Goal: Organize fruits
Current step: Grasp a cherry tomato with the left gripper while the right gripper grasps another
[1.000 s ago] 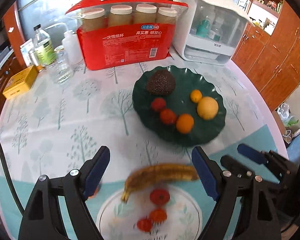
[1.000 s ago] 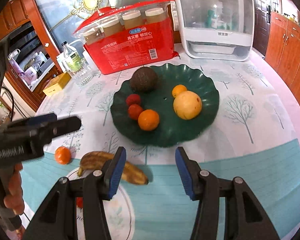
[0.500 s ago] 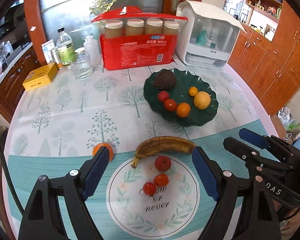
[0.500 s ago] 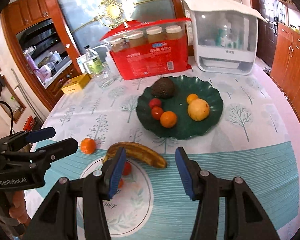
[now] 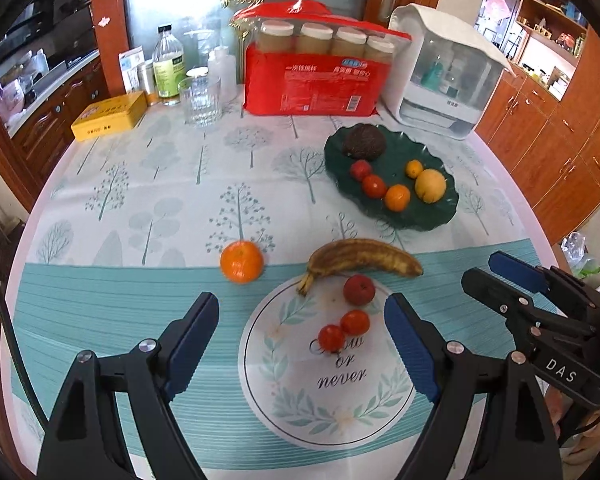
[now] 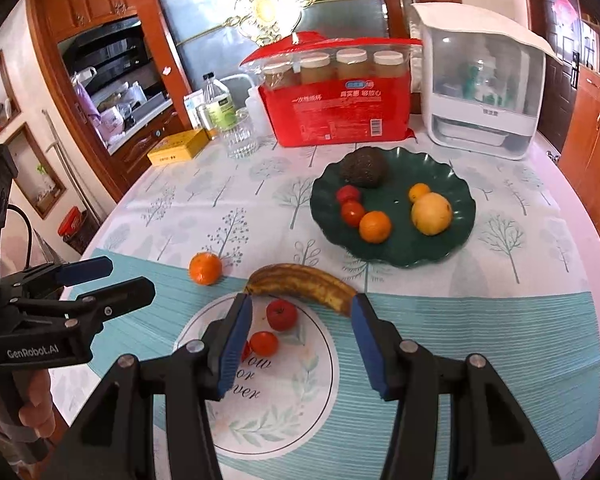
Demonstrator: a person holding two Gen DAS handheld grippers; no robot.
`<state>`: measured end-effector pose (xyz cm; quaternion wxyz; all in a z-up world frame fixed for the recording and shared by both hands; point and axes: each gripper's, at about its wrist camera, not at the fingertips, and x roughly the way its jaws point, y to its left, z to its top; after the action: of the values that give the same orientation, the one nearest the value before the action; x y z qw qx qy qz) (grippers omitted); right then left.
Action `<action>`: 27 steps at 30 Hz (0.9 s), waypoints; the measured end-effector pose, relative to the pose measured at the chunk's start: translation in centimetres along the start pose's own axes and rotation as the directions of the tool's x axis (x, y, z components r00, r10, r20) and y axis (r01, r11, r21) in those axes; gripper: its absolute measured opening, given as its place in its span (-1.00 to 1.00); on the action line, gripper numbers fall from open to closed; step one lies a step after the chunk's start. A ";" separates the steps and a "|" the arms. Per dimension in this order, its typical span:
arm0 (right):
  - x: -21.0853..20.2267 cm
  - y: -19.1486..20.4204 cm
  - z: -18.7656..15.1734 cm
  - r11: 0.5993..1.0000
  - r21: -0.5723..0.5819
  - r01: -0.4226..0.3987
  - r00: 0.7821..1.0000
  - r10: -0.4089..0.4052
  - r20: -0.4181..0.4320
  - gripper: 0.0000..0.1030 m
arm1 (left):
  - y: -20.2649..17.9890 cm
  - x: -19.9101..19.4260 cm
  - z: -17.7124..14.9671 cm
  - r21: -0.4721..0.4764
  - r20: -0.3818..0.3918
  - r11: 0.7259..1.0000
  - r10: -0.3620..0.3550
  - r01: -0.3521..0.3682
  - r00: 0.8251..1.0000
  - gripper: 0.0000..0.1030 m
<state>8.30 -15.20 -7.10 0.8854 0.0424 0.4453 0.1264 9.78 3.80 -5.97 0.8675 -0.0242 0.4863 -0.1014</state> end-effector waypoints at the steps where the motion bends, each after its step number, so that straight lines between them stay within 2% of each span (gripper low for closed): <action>1: 0.2 0.1 -0.2 1.000 -0.003 -0.002 1.000 0.002 -0.006 0.00 | 0.0 0.2 -0.4 0.002 -0.002 1.000 0.000 0.000 1.000 0.63; 14: 4.8 0.6 -3.4 1.000 -0.016 -0.015 0.991 0.013 -0.136 -0.02 | -1.3 5.8 -4.9 0.100 -0.077 0.995 -0.003 0.011 0.997 0.60; 16: 5.9 0.2 -3.8 0.999 0.009 -0.043 0.985 0.043 -0.167 -0.02 | -1.0 7.0 -5.2 0.106 -0.108 0.994 -0.010 0.021 0.994 0.60; 21: 8.3 0.5 -4.3 0.997 0.037 -0.074 0.973 0.080 -0.217 -0.02 | -0.3 8.4 -5.9 0.092 -0.125 0.996 0.012 -0.001 0.992 0.60; 27: 10.6 1.7 -4.1 0.994 0.038 -0.107 0.965 0.113 -0.235 -0.09 | 0.7 9.2 -6.0 0.054 -0.132 0.999 0.013 -0.006 0.991 0.50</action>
<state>10.75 -10.96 -17.54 0.8169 0.0629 0.5464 0.1737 9.47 2.97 -16.93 0.8342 0.0079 0.5400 -0.1115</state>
